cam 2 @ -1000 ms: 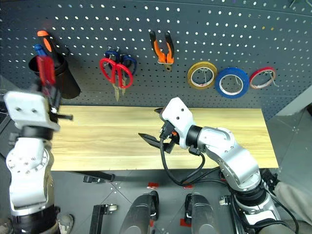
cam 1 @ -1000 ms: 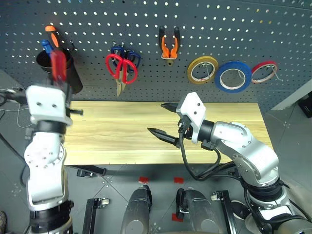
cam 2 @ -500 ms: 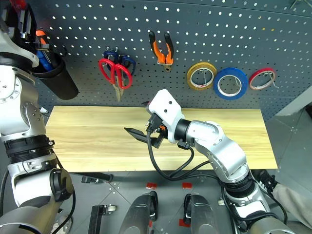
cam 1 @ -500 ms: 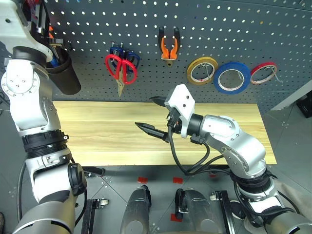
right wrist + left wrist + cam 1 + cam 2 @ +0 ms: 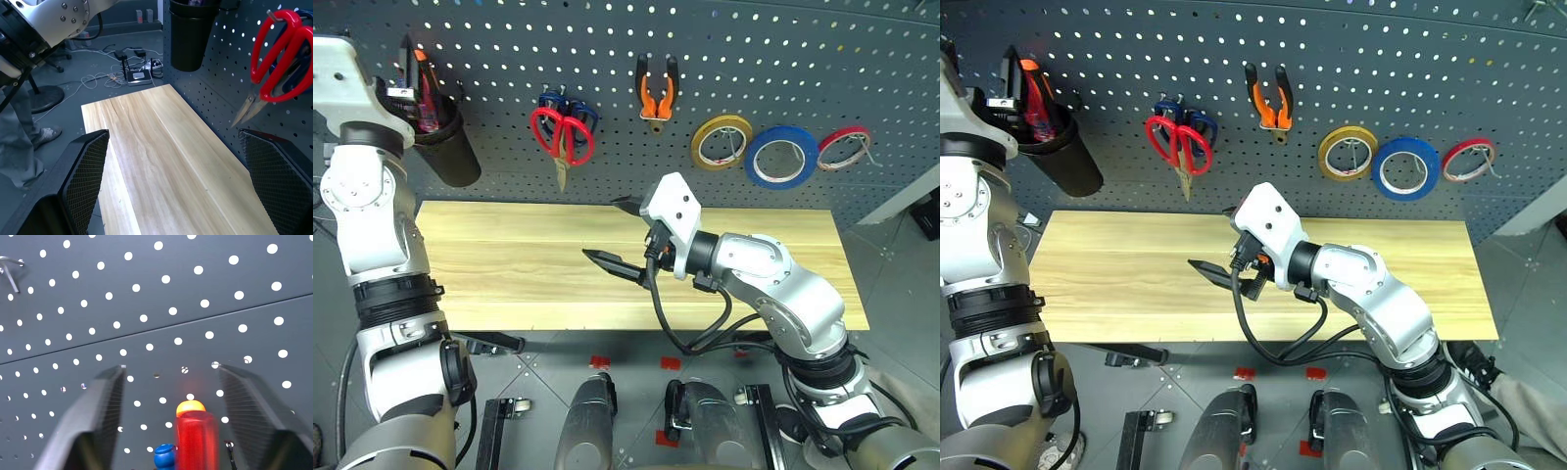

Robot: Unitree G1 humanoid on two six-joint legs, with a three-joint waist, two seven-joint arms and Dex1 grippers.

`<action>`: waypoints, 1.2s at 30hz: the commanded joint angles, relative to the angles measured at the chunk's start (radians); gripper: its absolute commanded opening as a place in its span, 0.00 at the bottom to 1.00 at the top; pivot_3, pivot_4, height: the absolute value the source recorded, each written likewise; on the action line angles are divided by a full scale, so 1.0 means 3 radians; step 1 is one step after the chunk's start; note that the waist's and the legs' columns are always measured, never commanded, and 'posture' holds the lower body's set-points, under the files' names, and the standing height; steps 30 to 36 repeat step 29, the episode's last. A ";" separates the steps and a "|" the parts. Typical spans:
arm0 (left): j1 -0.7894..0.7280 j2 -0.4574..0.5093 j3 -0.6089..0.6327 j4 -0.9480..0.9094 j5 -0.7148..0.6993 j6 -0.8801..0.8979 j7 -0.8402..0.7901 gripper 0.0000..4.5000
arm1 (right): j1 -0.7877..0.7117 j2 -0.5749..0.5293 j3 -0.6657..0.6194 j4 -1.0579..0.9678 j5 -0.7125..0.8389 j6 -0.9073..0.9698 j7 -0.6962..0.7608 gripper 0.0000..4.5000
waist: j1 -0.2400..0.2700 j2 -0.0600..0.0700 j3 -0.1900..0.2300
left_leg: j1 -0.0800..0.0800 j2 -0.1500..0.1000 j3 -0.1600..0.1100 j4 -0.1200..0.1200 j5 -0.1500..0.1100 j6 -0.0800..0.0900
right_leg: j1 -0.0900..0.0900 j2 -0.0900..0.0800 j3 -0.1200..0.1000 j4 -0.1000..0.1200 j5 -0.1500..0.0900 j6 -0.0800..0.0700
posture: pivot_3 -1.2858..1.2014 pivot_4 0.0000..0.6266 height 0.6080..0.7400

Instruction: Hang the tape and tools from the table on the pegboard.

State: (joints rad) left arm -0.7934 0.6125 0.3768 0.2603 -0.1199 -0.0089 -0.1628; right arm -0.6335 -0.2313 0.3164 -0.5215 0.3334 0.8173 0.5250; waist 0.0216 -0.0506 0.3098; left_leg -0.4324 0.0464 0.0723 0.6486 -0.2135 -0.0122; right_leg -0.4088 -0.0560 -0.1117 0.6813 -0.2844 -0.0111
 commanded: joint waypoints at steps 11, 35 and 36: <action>0.0818 -0.0290 -0.0211 -0.1696 -0.0096 0.0990 0.0109 0.99 | 0.0022 0.0257 -0.0396 0.0040 -0.0032 -0.0554 -0.0335 1.00 | 0.0001 0.0001 -0.0128 | 0.0000 -0.0001 -0.0005 0.0000 0.0000 -0.0001 | 0.0006 0.0000 -0.0004 -0.0003 0.0000 0.0000 | 0.54 0.25 1.00; 0.2055 -0.0990 -0.0407 -0.1722 -0.0096 0.1274 0.0163 0.99 | 0.1344 0.0294 -0.0482 0.1529 -0.0965 -0.2368 -0.1027 1.00 | 0.0015 0.0002 -0.0540 | 0.0029 0.0003 -0.0012 -0.0011 0.0014 -0.0008 | 0.0020 0.0016 0.0004 0.0009 0.0011 -0.0018 | 0.56 0.07 1.00; 0.2055 -0.0990 -0.0407 -0.1722 -0.0096 0.1274 0.0163 0.99 | 0.1344 0.0294 -0.0482 0.1529 -0.0965 -0.2368 -0.1027 1.00 | 0.0015 0.0002 -0.0540 | 0.0029 0.0003 -0.0012 -0.0011 0.0014 -0.0008 | 0.0020 0.0016 0.0004 0.0009 0.0011 -0.0018 | 0.56 0.07 1.00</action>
